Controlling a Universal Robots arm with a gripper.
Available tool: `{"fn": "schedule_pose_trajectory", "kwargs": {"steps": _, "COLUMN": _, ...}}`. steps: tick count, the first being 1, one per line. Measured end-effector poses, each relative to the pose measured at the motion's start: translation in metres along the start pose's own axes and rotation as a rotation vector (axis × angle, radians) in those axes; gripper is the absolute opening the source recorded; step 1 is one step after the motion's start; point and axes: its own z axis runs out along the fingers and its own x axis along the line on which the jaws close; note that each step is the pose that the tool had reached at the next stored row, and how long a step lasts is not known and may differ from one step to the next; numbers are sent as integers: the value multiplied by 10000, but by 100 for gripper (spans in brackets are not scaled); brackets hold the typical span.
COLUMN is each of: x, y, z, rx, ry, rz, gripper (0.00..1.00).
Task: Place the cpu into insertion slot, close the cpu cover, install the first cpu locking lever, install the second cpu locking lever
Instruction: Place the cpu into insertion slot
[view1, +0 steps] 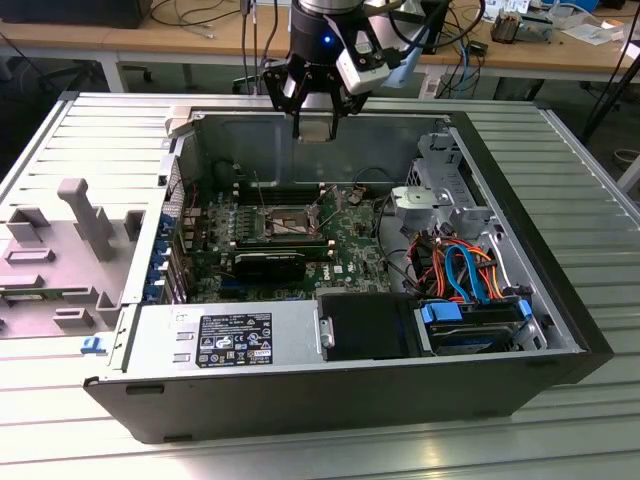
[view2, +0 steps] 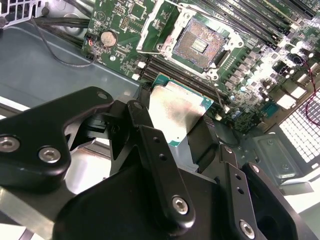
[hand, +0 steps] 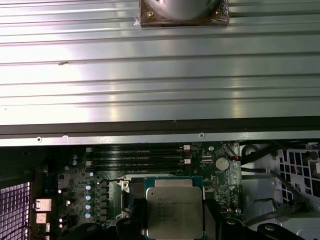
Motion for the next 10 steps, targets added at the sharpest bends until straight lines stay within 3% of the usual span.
{"fn": "schedule_pose_trajectory", "kwargs": {"steps": 10, "x": -1, "y": -4, "z": 22, "rx": 1, "ry": 1, "rz": 0, "gripper": 55}}
